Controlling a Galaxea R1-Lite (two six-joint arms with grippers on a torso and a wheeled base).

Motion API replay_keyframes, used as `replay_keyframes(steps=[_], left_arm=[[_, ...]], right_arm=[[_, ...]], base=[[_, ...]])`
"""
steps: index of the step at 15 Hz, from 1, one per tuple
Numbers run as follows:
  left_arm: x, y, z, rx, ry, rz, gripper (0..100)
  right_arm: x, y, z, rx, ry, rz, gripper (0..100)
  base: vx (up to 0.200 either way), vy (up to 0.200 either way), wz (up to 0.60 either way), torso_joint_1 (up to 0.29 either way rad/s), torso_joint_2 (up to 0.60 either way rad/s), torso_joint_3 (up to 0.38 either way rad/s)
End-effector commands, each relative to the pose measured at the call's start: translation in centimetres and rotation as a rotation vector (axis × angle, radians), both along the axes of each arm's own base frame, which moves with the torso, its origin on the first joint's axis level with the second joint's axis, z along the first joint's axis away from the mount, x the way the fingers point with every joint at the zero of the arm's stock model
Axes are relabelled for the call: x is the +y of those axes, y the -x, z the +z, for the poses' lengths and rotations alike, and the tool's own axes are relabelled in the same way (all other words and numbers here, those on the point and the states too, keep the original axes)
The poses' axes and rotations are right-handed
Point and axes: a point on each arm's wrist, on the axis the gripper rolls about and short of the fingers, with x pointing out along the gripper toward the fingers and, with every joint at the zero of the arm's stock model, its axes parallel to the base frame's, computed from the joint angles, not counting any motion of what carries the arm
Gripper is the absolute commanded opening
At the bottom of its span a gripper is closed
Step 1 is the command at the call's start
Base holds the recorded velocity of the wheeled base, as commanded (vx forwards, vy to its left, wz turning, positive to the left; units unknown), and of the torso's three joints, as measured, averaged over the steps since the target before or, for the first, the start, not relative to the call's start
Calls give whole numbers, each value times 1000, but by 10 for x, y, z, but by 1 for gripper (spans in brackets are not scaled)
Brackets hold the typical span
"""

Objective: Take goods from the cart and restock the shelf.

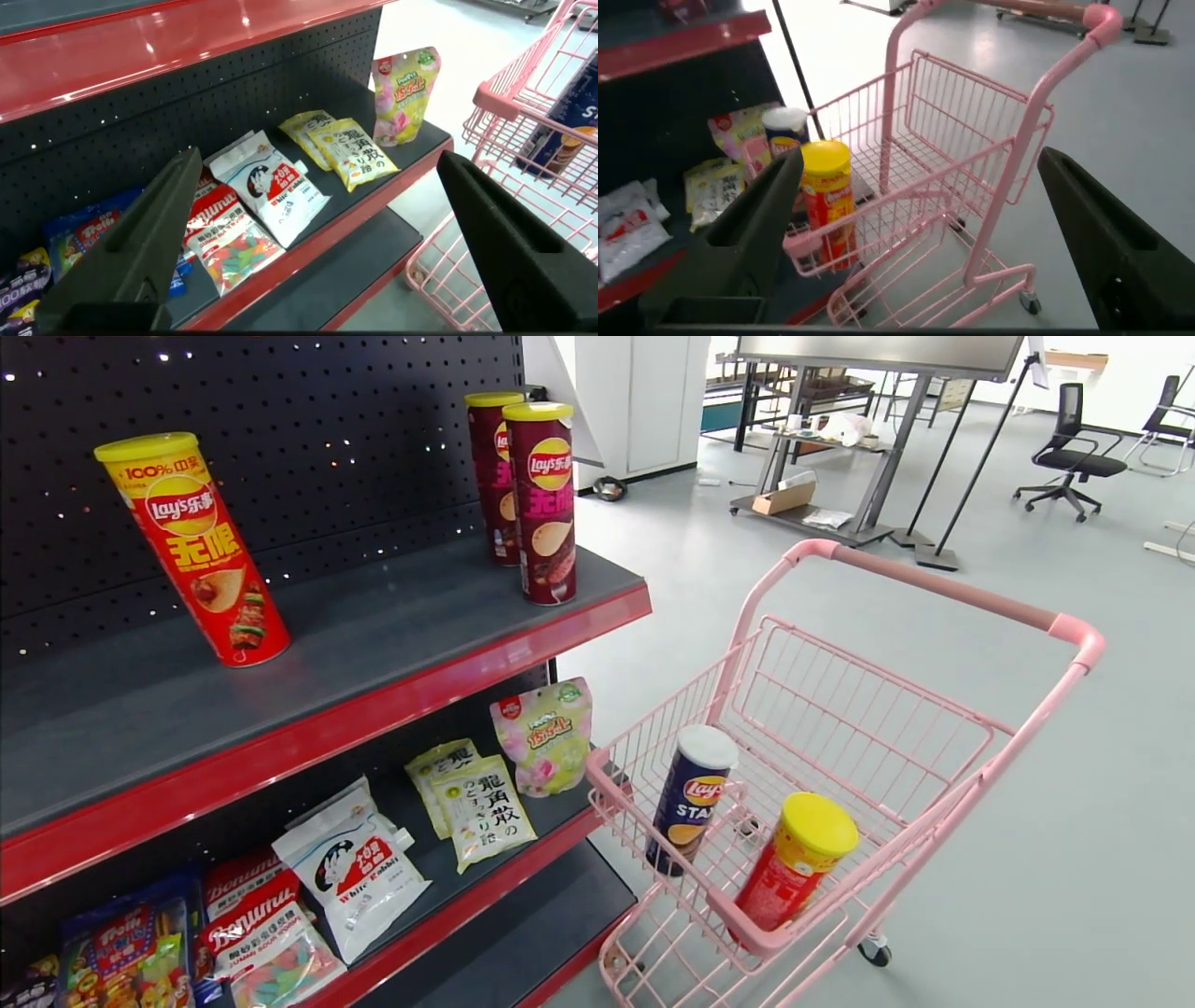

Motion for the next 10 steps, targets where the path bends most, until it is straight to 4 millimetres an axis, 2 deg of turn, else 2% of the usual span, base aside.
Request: replay_keyframes(steps=[1, 2, 3, 5, 6, 7, 8, 10], left_arm=[[0, 0, 0, 0, -1, 1, 100], [0, 0, 0, 0, 0, 1, 100], [0, 0, 0, 0, 0, -1, 100], [0, 0, 0, 0, 0, -1, 100], [0, 0, 0, 0, 0, 1, 100], [0, 0, 0, 0, 0, 1, 100], [0, 0, 0, 0, 0, 1, 100], [0, 0, 0, 0, 0, 1, 100]], right_arm=[[8, -72, 124, 134, -179, 227, 100], [12, -82, 111, 213, -163, 315, 100], [18, -99, 85, 333, -128, 437, 100], [26, -134, 44, 446, -71, 530, 100], [28, -143, 35, 461, -64, 546, 100], [32, -163, 20, 477, -47, 584, 100], [34, -174, 6, 505, -18, 621, 100], [36, -181, -10, 566, 32, 661, 100]], base=[[0, 0, 0, 0, 0, 0], [0, 0, 0, 0, 0, 0], [0, 0, 0, 0, 0, 0], [0, 0, 0, 0, 0, 0], [0, 0, 0, 0, 0, 0], [0, 0, 0, 0, 0, 0], [0, 0, 0, 0, 0, 0], [0, 0, 0, 0, 0, 0]])
